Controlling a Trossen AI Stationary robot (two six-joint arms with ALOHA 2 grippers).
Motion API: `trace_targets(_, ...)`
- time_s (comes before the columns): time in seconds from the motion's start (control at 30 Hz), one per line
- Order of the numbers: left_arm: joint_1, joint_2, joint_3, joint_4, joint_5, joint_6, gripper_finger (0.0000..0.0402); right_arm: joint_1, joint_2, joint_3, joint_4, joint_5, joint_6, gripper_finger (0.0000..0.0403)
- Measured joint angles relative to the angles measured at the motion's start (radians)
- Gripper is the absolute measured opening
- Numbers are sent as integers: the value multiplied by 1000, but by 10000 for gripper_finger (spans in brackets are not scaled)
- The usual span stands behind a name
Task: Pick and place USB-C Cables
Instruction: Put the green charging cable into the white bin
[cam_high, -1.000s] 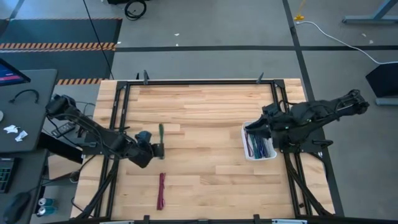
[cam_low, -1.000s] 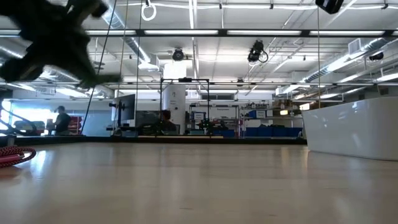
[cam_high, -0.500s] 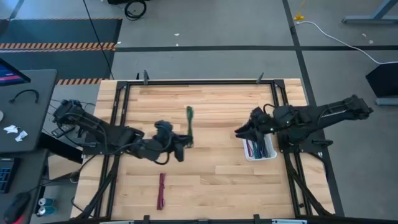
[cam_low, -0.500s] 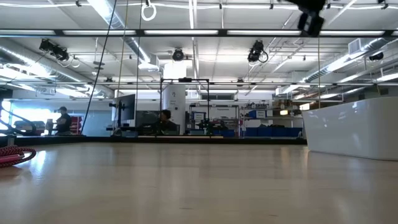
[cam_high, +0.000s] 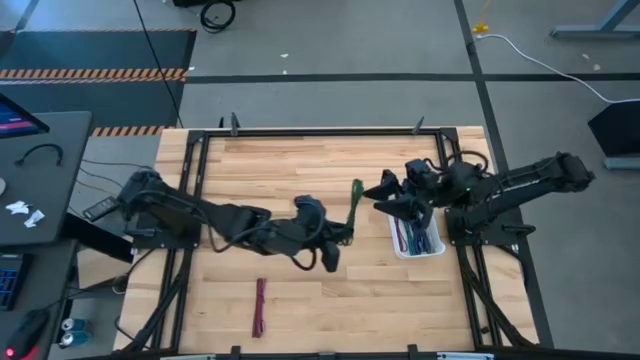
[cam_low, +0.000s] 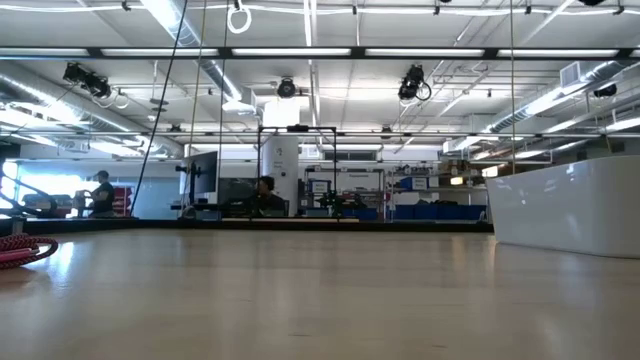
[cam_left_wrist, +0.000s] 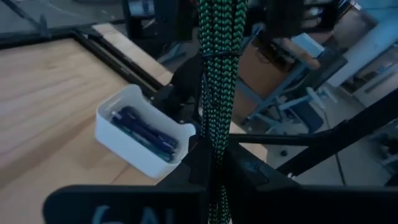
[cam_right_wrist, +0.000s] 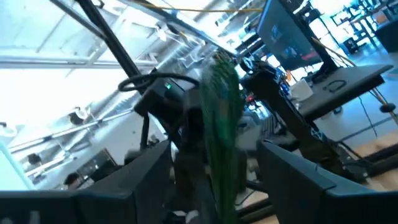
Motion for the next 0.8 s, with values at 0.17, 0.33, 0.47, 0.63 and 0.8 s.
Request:
trace_targets(0.17, 27, 35, 19, -1, 44, -5, 29, 3, 62, 46, -2, -20, -34, 230)
trace_targets(0.33, 40, 36, 18, 34, 53, -1, 37, 3, 69, 45, -16, -13, -48, 165)
trace_targets(0.47, 44, 36, 18, 39, 54, 2, 39, 1, 70, 44, -19, -6, -91, 74)
trace_targets(0.63, 44, 36, 17, 34, 46, 25, 43, 1, 76, 44, -18, 5, -135, 15)
trace_targets(0.8, 45, 35, 18, 8, 37, 17, 80, -9, 23, 59, -112, 71, -139, 15)
